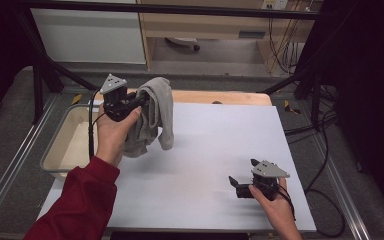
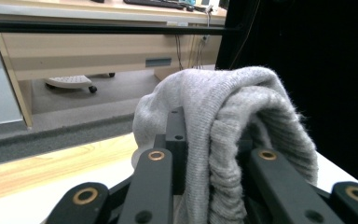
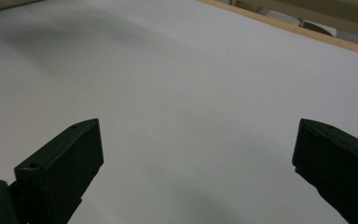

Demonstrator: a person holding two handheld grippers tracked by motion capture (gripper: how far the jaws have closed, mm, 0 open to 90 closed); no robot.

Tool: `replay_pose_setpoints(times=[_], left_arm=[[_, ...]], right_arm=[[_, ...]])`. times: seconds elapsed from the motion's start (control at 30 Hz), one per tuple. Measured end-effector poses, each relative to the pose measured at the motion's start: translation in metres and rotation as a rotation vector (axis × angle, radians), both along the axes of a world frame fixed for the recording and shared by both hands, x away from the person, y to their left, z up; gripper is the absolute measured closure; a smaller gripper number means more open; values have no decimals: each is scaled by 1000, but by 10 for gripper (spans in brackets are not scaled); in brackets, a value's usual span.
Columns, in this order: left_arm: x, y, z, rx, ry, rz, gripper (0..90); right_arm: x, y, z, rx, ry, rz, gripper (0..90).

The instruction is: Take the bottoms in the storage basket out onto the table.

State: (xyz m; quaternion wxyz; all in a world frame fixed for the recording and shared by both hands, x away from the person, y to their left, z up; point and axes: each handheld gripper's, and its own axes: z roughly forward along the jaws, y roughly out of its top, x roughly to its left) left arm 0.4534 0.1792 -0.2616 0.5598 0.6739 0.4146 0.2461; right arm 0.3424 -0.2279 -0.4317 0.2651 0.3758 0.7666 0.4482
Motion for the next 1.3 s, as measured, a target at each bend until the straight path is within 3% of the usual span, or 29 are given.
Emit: replay_pose_setpoints(times=[1.3], left_arm=[[-6,-26,-32,17,47,-59,763]], right_arm=[[0,0,-1,-4,4,4,21]])
